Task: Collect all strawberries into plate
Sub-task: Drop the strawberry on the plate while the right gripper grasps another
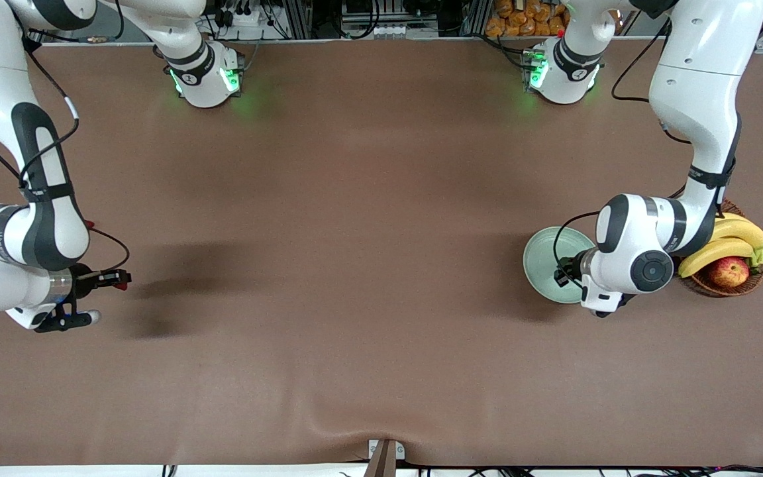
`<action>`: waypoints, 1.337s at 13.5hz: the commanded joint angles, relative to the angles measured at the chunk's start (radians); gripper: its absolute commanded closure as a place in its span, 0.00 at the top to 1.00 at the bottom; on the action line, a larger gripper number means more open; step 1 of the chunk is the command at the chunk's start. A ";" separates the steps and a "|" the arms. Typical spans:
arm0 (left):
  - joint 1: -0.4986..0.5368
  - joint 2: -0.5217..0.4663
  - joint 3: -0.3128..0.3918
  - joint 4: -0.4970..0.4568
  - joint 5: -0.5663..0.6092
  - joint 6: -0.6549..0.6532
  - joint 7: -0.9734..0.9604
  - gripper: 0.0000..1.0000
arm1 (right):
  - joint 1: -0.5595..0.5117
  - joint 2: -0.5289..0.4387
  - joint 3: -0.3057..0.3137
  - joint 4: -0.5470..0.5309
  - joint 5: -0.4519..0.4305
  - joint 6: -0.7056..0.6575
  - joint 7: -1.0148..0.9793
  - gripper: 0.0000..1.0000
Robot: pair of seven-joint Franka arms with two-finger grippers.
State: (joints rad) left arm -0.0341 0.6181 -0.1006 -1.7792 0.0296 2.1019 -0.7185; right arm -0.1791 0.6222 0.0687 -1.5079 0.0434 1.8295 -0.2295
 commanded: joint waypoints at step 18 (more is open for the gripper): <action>-0.076 -0.104 -0.242 0.193 0.009 -0.194 -0.415 1.00 | 0.627 -0.007 0.017 0.114 0.372 0.164 1.166 0.00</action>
State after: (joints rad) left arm -0.0869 0.4845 -0.3410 -1.6200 0.0297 1.9036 -1.0628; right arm 0.3996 0.5719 0.0993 -1.4136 0.3778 1.9245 0.8668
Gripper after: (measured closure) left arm 0.000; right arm 0.678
